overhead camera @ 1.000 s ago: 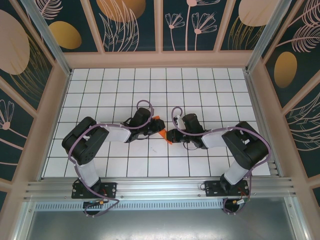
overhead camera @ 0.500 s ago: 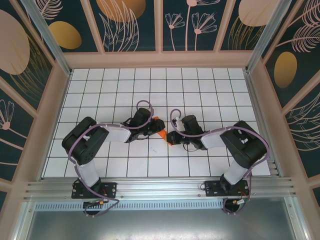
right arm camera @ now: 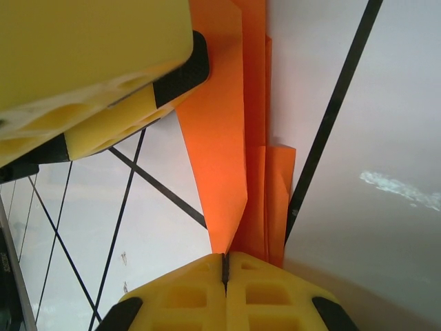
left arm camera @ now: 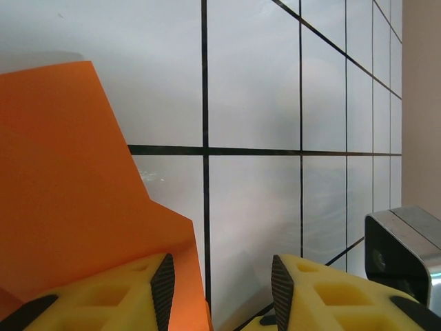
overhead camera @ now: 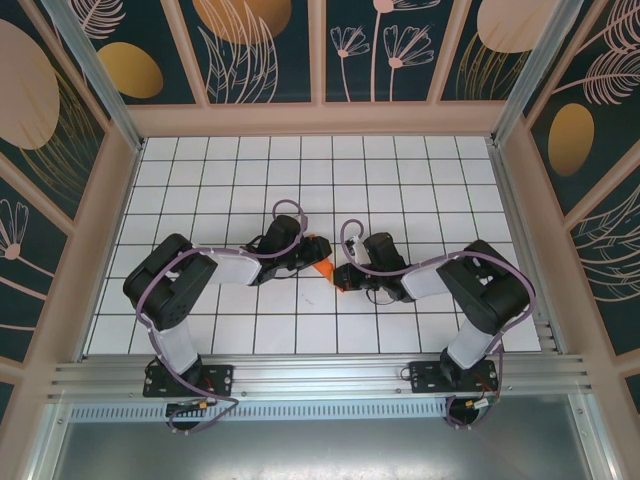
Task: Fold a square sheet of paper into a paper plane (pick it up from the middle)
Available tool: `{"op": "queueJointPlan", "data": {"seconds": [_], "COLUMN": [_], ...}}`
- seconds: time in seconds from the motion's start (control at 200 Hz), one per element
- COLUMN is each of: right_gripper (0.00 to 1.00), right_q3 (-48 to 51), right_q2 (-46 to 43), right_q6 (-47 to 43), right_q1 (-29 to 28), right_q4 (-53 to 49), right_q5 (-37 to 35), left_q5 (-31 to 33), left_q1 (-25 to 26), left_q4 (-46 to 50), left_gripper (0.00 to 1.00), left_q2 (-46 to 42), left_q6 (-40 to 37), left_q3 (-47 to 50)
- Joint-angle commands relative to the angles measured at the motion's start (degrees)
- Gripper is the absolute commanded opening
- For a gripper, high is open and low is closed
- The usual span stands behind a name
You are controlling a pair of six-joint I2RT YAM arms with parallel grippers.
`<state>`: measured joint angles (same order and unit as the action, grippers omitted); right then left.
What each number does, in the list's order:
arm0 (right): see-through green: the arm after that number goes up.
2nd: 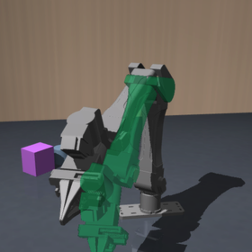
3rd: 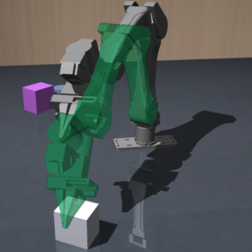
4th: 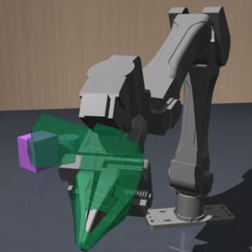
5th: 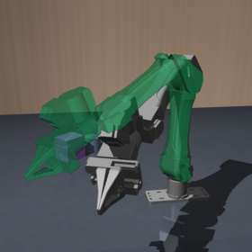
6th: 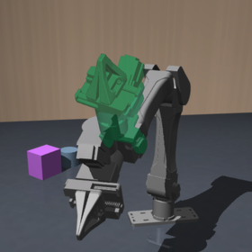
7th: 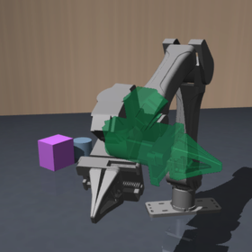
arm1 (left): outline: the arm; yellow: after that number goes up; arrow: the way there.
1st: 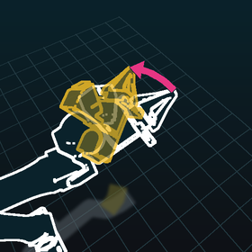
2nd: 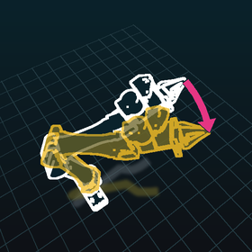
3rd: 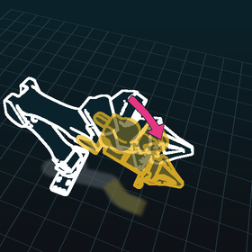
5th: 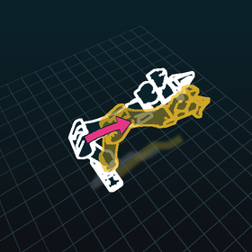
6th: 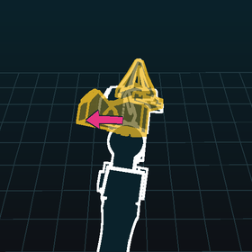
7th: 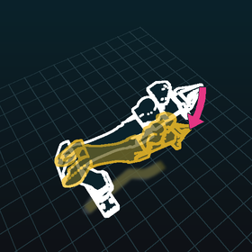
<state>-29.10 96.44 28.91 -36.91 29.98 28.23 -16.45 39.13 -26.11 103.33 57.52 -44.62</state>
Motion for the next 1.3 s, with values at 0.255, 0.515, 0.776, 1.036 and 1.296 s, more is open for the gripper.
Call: {"op": "queueJointPlan", "data": {"seconds": [0.255,0.515,0.776,1.036,1.296], "right_gripper": [0.00,0.05,0.10,0.10,0.16], "right_q3": [-2.2,-3.4,-1.9,-0.9,0.1], "right_q2": [1.3,0.6,-1.8,-2.6,-4.4], "right_q6": [0.7,-0.1,0.5,0.7,1.0], "right_q1": [0.6,0.8,0.8,1.1,1.1], "right_q4": [-3.5,-6.3,-8.1,-9.4,-10.4], "right_q5": [5.0,5.1,4.4,4.9,5.5], "left_q5": [2.9,5.0,5.1,5.2,4.9], "left_q1": [-0.2,-0.5,-0.5,-0.5,-0.5], "left_q4": [-1.1,-0.5,-0.1,0.8,2.5], "left_gripper": [0.38,0.33,0.32,0.32,0.30], "left_q2": [0.1,1.3,1.7,2.0,2.5], "left_q6": [1.4,1.5,1.1,0.6,-0.4], "left_q3": [2.1,3.2,3.3,3.3,2.0]}}
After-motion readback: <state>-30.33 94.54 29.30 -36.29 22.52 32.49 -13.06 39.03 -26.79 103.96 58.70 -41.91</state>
